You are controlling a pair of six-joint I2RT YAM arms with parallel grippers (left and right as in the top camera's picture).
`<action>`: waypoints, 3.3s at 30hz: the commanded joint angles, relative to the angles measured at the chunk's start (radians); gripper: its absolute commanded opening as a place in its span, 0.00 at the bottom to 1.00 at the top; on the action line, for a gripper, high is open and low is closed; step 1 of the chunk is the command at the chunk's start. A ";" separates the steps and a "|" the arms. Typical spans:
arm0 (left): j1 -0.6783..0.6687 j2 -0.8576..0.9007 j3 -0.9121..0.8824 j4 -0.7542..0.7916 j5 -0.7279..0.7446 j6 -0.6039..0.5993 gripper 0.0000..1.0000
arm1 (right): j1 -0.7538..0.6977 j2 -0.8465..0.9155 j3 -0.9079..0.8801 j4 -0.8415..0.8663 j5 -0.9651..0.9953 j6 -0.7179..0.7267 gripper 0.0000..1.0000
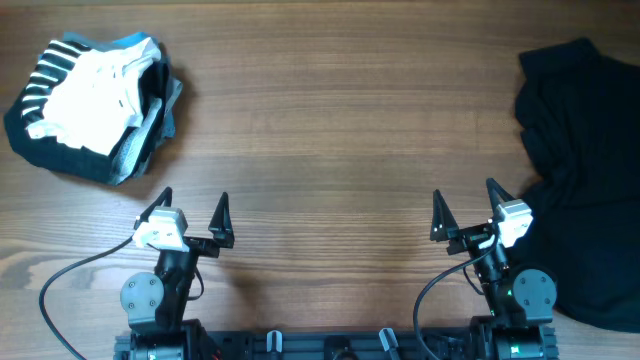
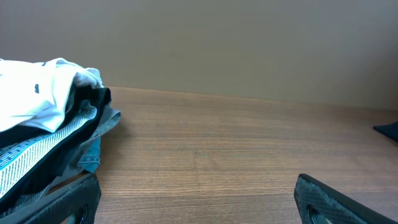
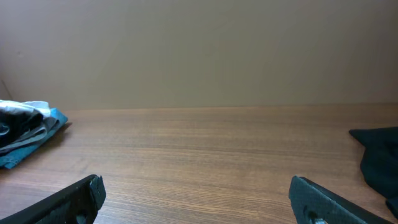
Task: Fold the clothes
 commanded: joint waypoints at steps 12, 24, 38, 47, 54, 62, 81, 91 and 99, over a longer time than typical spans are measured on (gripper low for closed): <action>-0.005 0.001 0.000 -0.008 0.016 -0.005 1.00 | 0.004 0.006 -0.001 0.003 0.010 0.007 1.00; -0.005 0.001 0.000 0.024 0.015 -0.002 1.00 | 0.004 0.008 -0.001 0.001 0.016 0.008 1.00; -0.005 0.001 0.026 0.084 0.106 -0.022 1.00 | 0.004 0.010 0.046 0.011 0.016 0.139 1.00; -0.005 0.104 0.313 -0.168 0.084 -0.032 1.00 | 0.004 0.130 0.274 -0.172 0.012 0.267 1.00; -0.005 0.536 0.721 -0.437 0.084 -0.031 1.00 | 0.004 0.567 0.649 -0.454 -0.101 0.258 1.00; -0.005 1.106 1.315 -0.929 0.084 -0.031 1.00 | -0.008 1.225 1.287 -1.019 -0.174 -0.045 1.00; -0.005 1.328 1.513 -1.093 0.156 0.002 1.00 | -0.414 1.872 1.466 -0.819 0.211 0.210 0.76; -0.005 1.328 1.513 -1.096 0.156 0.002 1.00 | -0.416 2.020 1.466 -0.665 0.207 0.129 0.67; -0.005 1.328 1.513 -1.105 0.155 0.002 1.00 | -0.411 2.091 1.464 -0.665 0.193 0.131 0.58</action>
